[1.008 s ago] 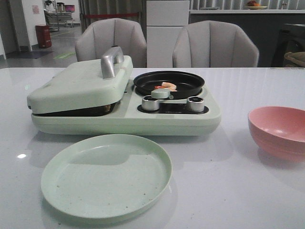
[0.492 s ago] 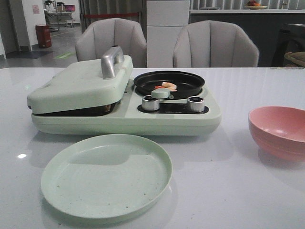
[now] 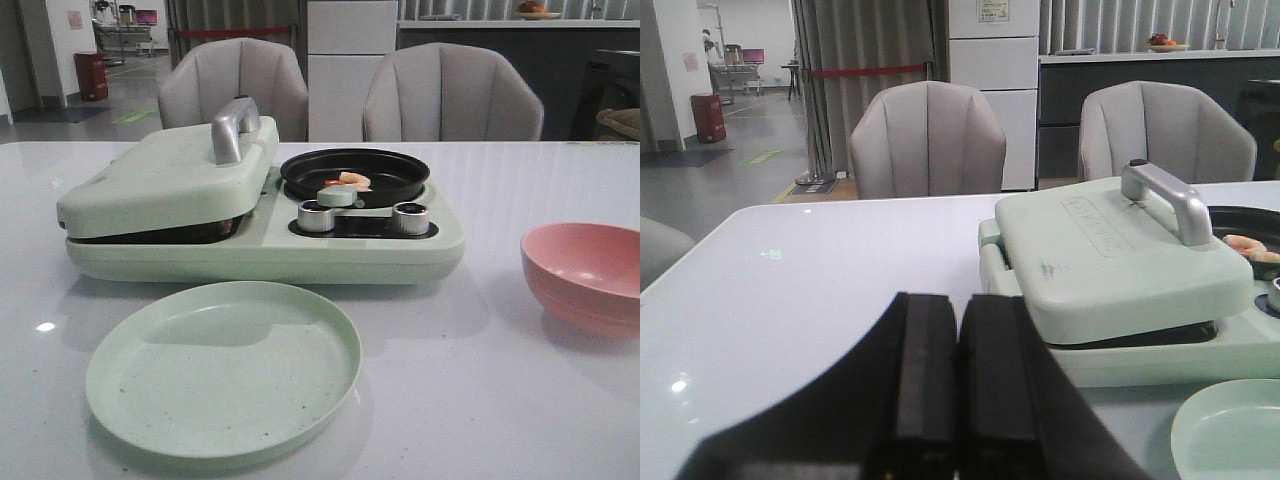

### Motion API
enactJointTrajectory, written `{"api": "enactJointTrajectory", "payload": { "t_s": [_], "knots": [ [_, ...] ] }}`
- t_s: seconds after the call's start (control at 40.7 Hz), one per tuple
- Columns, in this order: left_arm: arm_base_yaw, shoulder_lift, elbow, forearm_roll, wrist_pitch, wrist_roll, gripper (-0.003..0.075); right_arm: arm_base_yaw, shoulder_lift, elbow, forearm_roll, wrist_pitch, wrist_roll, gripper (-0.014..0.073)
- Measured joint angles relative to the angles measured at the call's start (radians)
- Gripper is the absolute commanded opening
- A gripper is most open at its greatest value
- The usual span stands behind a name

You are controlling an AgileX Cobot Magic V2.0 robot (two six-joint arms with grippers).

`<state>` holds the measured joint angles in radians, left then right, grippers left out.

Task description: Make breakfast with bread and shrimp

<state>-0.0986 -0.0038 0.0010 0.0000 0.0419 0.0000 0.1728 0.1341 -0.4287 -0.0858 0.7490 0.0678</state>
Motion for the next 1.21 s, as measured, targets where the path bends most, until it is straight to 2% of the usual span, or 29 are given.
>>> {"api": "enactJointTrajectory", "payload": {
  "t_s": [0.172,0.467,0.639,1.058,1.205],
  "knots": [
    [0.0,0.0,0.0,0.0,0.0,0.0,0.0101,-0.102,-0.131,0.202,-0.002,-0.282,0.0,0.0035],
    [0.0,0.0,0.0,0.0,0.002,0.0,0.0101,-0.155,-0.145,0.444,0.012,-0.553,0.0,0.0035],
    [0.0,0.0,0.0,0.0,0.002,0.0,0.0101,-0.16,-0.145,0.456,0.04,-0.606,0.0,0.0035],
    [0.0,0.0,0.0,0.0,0.002,0.0,0.0101,-0.16,-0.145,0.456,0.055,-0.623,-0.002,0.0035],
    [0.0,0.0,0.0,0.0,0.002,0.0,0.0101,-0.16,-0.145,0.456,0.095,-0.633,-0.034,0.0035]
  ]
}}
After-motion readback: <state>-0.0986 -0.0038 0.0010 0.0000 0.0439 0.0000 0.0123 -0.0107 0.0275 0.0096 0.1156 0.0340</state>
